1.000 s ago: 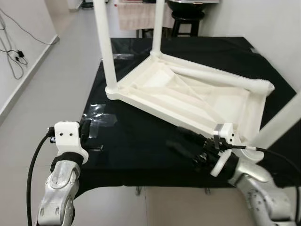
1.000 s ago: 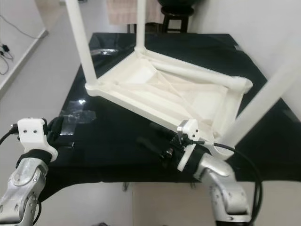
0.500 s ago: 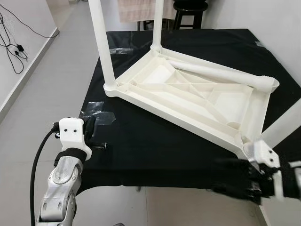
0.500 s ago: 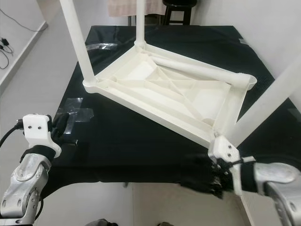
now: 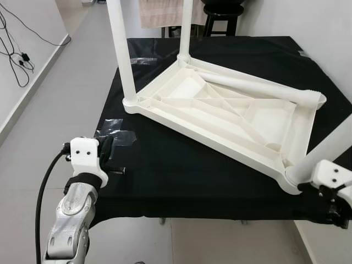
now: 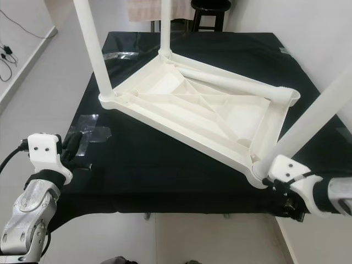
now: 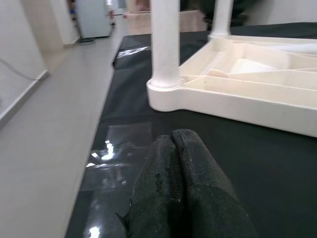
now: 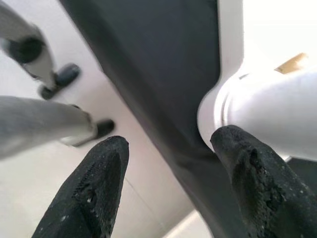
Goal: Building children table
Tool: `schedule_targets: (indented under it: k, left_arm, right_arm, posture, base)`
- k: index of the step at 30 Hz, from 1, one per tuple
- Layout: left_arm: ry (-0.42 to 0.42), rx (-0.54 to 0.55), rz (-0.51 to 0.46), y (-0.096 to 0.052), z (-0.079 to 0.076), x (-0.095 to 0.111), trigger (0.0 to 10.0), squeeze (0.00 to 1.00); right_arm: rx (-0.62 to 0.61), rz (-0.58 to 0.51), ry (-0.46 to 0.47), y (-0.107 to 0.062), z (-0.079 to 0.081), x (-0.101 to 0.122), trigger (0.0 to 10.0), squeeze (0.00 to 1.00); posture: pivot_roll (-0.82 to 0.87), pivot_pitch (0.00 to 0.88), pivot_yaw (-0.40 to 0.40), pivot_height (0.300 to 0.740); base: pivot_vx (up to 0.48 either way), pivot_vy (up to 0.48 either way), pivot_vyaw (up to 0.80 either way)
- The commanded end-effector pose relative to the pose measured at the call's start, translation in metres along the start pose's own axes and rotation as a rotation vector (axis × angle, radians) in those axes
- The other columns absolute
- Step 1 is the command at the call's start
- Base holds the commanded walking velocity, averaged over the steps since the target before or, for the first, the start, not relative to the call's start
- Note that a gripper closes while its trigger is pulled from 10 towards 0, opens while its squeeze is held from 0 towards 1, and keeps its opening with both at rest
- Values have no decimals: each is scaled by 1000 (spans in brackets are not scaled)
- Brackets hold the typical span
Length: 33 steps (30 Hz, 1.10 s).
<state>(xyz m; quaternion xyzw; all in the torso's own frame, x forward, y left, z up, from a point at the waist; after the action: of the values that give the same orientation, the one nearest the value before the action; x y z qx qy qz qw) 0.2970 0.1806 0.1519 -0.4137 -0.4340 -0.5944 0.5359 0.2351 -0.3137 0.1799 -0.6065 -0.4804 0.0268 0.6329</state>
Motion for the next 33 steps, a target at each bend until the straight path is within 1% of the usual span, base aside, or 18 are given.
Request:
schedule_targets:
  k: [1,2,3,5,7,9,10,12,14,16,23,25,27,28,30,31,32,33]
  left_arm:
    - [1,-12,7,0,-2,-3,10000,0]
    - [1,-12,7,0,-2,-3,10000,0]
    - [2,-12,6,0,-2,-3,10000,0]
    - [2,-12,6,0,-2,-3,10000,0]
    - [2,-13,4,0,-3,-3,10000,0]
    - [3,-15,3,0,-4,-3,10000,0]
    - [3,-15,3,0,-4,-3,10000,0]
    - [3,-16,4,0,-4,-4,10000,0]
    - [5,-21,2,1,-5,-3,10000,0]
    - [7,-25,-1,1,-5,-2,10000,0]
    - [7,-23,-1,0,-5,-2,10000,0]
    - [7,-22,-1,0,-5,-2,10000,0]
    - [6,-22,-2,1,-5,-2,10000,0]
    - [6,-22,-2,1,-5,-2,10000,0]
    - [7,-23,-3,1,-5,-2,10000,0]
    - [7,-23,-3,1,-5,-2,10000,0]
    - [8,-24,-3,1,-5,-2,10000,0]
    - [8,-24,-3,1,-5,-2,10000,0]
  right_arm:
    - [-141,30,-17,-6,-21,0,10000,0]
    - [-141,30,-17,-6,-21,0,10000,0]
    - [-201,43,-24,-7,-32,1,10000,0]
    - [-201,43,-24,-7,-32,1,10000,0]
    - [-320,48,-33,-6,-51,5,10000,0]
    - [-404,13,-42,-4,-63,15,10000,0]
    - [-404,13,-42,-4,-63,15,10000,0]
    - [-454,-19,-43,-2,-69,23,10000,0]
    - [-512,-75,-28,1,-76,35,10000,0]
    - [-509,-89,-26,6,-76,40,10000,0]
    - [-459,-92,-43,14,-73,44,10000,0]
    - [-329,-188,-87,22,-58,59,10000,0]
    - [-189,-302,-91,28,-39,73,10000,0]
    - [-189,-302,-91,28,-39,73,10000,0]
    - [-83,-409,-99,33,-23,87,10000,0]
    - [-83,-409,-99,33,-23,87,10000,0]
    - [-14,-471,-110,36,-11,97,10000,0]
    - [-14,-471,-110,36,-11,97,10000,0]
  posture:
    - [-45,102,-8,740]
    - [-45,102,-8,740]
    - [-44,101,-9,740]
    - [-44,101,-9,740]
    - [-42,98,-9,740]
    - [-40,97,-8,740]
    - [-40,97,-8,740]
    - [-38,95,-5,740]
    - [-31,96,-7,740]
    - [-25,95,-9,740]
    - [-24,98,-13,740]
    - [-26,99,-12,740]
    - [-28,99,-11,740]
    - [-28,99,-11,740]
    - [-25,101,-10,740]
    - [-25,101,-10,740]
    - [-22,102,-10,740]
    - [-22,102,-10,740]
  base:
    - [0,0,0]
    - [0,0,0]
    - [0,0,0]
    - [0,0,0]
    - [0,0,0]
    - [0,0,0]
    - [0,0,0]
    - [0,0,0]
    - [0,0,0]
    - [0,0,0]
    - [0,0,0]
    - [0,0,0]
    - [0,0,0]
    - [0,0,0]
    - [0,0,0]
    - [0,0,0]
    - [0,0,0]
    - [0,0,0]
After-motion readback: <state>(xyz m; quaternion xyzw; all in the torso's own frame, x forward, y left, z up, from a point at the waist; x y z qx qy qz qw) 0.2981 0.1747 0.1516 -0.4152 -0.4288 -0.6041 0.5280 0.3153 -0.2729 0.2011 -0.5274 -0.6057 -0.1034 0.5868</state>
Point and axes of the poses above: a point about 5 cm out from each wrist's last joint towards the gripper, its own y axis pointing out of the wrist towards the gripper, its own x axis along the axis of the wrist's last joint, z = x × y, the point moved 3 cm from there along y, pointing out of the wrist towards the gripper, and after that the axes turned 15 degrees about y, right-handed, at the moved point
